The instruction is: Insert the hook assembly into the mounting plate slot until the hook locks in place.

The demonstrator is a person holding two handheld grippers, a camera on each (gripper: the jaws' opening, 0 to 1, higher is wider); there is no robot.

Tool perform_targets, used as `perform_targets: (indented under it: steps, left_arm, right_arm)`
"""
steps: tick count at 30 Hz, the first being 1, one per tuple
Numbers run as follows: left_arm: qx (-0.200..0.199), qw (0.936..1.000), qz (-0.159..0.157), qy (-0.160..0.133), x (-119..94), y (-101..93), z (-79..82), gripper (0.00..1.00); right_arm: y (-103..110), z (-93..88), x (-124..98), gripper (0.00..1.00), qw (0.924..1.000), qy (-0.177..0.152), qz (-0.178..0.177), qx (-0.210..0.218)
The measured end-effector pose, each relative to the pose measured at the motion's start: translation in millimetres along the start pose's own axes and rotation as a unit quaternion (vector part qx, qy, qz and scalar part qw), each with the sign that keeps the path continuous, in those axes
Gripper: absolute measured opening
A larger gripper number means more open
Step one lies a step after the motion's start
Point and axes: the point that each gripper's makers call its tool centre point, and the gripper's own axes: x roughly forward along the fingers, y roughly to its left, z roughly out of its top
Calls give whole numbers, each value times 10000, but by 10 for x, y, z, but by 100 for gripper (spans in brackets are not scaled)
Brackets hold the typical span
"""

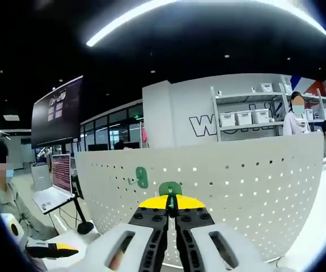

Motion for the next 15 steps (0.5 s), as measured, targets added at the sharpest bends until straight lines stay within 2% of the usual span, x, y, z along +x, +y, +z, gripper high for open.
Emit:
perform_targets:
  steps: [15]
  left_arm:
    - [7, 10000, 79, -59, -40, 76, 81, 72]
  right_arm:
    - [22, 84, 298, 0, 9997, -176, -128, 83]
